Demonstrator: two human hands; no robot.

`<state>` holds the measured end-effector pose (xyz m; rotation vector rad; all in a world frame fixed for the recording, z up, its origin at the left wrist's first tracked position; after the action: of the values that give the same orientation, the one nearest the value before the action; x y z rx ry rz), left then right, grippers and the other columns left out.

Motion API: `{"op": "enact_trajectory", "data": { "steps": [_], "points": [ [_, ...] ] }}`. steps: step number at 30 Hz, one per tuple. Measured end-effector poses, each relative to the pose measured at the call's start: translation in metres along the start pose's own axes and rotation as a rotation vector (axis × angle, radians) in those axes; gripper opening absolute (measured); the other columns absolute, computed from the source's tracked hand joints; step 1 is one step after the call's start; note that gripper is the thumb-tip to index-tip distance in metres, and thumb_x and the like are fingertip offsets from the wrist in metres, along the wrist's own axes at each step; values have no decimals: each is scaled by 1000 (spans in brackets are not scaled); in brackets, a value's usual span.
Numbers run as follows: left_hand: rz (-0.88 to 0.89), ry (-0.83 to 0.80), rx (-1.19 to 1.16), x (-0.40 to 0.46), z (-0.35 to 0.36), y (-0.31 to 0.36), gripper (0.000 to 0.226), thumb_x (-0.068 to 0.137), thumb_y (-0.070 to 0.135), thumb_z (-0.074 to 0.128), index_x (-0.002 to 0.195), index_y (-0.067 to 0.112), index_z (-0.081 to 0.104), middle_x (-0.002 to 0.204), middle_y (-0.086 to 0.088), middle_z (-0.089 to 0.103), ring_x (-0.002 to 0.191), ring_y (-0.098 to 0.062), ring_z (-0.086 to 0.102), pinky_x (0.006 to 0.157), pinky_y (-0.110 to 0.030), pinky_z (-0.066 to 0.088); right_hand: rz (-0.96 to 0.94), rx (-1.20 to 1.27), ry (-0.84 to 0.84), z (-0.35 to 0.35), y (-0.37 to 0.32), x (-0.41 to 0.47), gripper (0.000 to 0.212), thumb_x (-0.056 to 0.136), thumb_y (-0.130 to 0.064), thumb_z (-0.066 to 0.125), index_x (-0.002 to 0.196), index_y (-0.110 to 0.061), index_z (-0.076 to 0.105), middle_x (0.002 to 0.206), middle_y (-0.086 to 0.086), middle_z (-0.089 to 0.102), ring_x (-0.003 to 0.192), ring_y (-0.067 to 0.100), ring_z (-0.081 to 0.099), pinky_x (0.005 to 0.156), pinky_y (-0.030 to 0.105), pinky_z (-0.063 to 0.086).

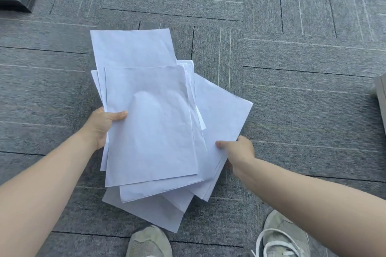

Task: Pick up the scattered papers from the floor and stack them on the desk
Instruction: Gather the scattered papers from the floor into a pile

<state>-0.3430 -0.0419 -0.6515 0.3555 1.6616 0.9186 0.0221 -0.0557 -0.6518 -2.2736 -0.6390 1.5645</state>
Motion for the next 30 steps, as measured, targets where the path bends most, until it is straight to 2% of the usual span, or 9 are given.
{"op": "enact_trajectory", "data": {
  "steps": [1, 5, 8, 11, 15, 20, 22, 25, 30],
  "points": [
    [0, 3, 14, -2, 0, -1, 32, 80, 0, 65, 111, 6, 66, 97, -6, 74, 83, -25, 71, 78, -41, 56, 16, 7, -12, 3, -1, 0, 31, 78, -9, 77, 104, -9, 62, 98, 4, 69, 86, 23, 65, 77, 36, 52],
    [-9, 8, 63, -9, 0, -3, 22, 82, -2, 63, 100, 11, 67, 79, 2, 76, 69, -16, 72, 60, -30, 57, 35, 24, -48, 16, -8, 2, 15, 78, -4, 76, 88, -8, 65, 95, 8, 70, 88, 27, 66, 84, 40, 55],
    [-16, 34, 97, -9, -6, -8, 24, 79, -1, 66, 99, 12, 68, 83, 0, 75, 74, -20, 72, 68, -35, 55, -2, -68, -40, 21, -9, -1, 16, 79, -6, 74, 73, -14, 61, 92, 9, 70, 89, 31, 67, 88, 44, 57],
    [-29, 54, 113, -8, -12, -13, 23, 79, -1, 67, 96, 15, 67, 79, 3, 76, 75, -21, 71, 69, -36, 54, -66, -189, -42, 26, -9, -8, 10, 78, -8, 72, 74, -11, 64, 92, 13, 73, 91, 35, 69, 88, 50, 57],
    [-32, 75, 119, -10, -17, -17, 23, 81, -1, 64, 95, 16, 66, 94, -4, 71, 83, -25, 67, 70, -35, 53, -89, -213, -47, 30, -9, -14, 17, 80, -7, 68, 67, -13, 58, 94, 13, 73, 87, 32, 69, 86, 46, 58],
    [-30, 77, 115, -9, -17, -20, 23, 82, -2, 64, 94, 16, 65, 97, -6, 69, 85, -26, 66, 73, -35, 52, -39, -131, -69, 35, -13, -14, 18, 83, -7, 67, 72, -13, 55, 85, 7, 64, 85, 29, 62, 87, 43, 55],
    [-32, 69, 118, -10, -15, -20, 22, 82, -2, 63, 94, 16, 65, 96, -6, 69, 84, -25, 66, 72, -35, 52, -12, -78, -99, 40, -11, -14, 9, 85, -6, 66, 86, -8, 58, 88, 7, 64, 84, 28, 60, 79, 38, 52],
    [-38, 67, 116, -10, -11, -22, 22, 82, -2, 63, 96, 15, 65, 96, -6, 69, 83, -25, 66, 72, -35, 53, -3, -9, -144, 49, -9, -13, 21, 86, -5, 64, 105, -8, 59, 95, 7, 66, 87, 27, 62, 75, 32, 47],
    [-39, 75, 93, -10, -10, -23, 29, 82, -3, 63, 108, 10, 62, 97, -7, 69, 84, -26, 66, 73, -36, 53, -45, 109, -136, 55, -12, -5, 30, 83, 5, 58, 107, -13, 59, 104, 8, 69, 91, 30, 65, 83, 39, 55]
  ]
}}
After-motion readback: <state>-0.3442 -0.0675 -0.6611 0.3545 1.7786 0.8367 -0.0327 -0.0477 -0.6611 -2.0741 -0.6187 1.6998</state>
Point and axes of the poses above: each hand's wrist, its own x-axis towards the middle knuckle, its own z-axis out of the palm, y = z × x, the point moved 4 cm from there along x, towards the middle knuckle
